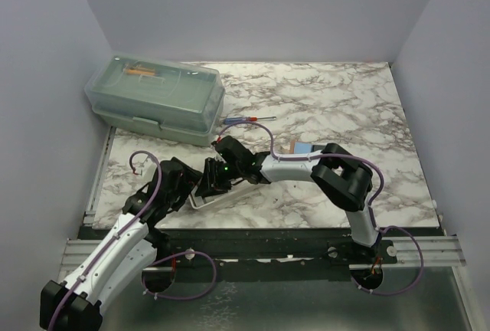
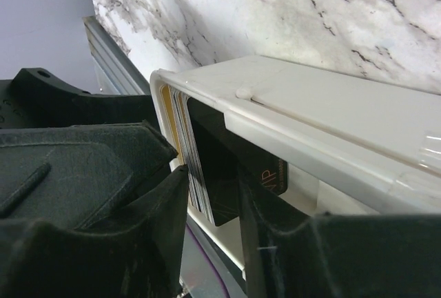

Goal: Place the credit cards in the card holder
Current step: Pick up the credit card from the storage box.

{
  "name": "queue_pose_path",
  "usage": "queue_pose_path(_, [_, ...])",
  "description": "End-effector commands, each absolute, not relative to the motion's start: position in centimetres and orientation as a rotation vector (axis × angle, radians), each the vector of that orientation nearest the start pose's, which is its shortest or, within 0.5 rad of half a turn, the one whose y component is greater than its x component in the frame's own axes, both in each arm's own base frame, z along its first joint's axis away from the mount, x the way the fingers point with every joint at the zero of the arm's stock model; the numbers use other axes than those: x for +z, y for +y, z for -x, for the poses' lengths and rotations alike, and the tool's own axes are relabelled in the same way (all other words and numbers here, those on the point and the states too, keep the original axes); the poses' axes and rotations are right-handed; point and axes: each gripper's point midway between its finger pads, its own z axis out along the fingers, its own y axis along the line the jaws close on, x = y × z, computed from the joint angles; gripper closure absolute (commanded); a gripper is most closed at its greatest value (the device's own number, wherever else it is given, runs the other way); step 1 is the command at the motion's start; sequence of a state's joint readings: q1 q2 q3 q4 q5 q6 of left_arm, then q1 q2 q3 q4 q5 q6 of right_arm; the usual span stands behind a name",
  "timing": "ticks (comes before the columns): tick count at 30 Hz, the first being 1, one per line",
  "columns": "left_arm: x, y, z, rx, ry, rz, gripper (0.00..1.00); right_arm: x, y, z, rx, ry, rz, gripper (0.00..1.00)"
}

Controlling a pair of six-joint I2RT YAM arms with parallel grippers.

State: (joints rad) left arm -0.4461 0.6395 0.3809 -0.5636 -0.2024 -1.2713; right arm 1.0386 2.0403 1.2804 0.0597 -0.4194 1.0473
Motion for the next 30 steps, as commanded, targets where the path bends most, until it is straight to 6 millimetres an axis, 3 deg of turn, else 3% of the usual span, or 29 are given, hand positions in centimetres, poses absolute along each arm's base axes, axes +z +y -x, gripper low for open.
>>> queue_pose_path(1, [7.3,-12.0,-19.3,-0.676,2.275,1.004,0.03,9.5,51.3,-16.9,1.544,2.57,0.323,0.66])
queue_pose_path(4, [7.5,-12.1,-19.5,-0.675,2.272,1.001,0.04,9.7,51.3,-16.9,1.552,2.559,0.331,0.73])
queue_pose_path(21, [7.3,-12.5,-19.7,-0.694,2.278,0.996,0.04,12.1,50.6,-16.6,1.618,2.462,0.333,0.95])
queue_pose_path(22, [7.4,-12.5,-19.7,-0.697,2.276,0.996,0.04,11.8,50.3,-16.7,1.597,2.478,0.305,0.92])
queue_pose_path(24, [7.5,-12.5,-19.8,-0.702,2.273,0.994,0.04,10.6,49.7,-17.0,1.513,2.552,0.224,0.64])
queue_pose_path(25, [7.5,-12.6,-19.8,-0.705,2.273,0.993,0.04,10.1,49.6,-17.1,1.484,2.583,0.204,0.55])
queue_pose_path(27, [7.5,-12.7,-19.7,-0.714,2.273,0.99,0.04,9.0,49.6,-17.0,1.445,2.64,0.19,0.48])
queue_pose_path(30, [7.5,-12.9,-19.6,-0.728,2.281,0.983,0.04,7.7,50.0,-16.8,1.437,2.69,0.184,0.45])
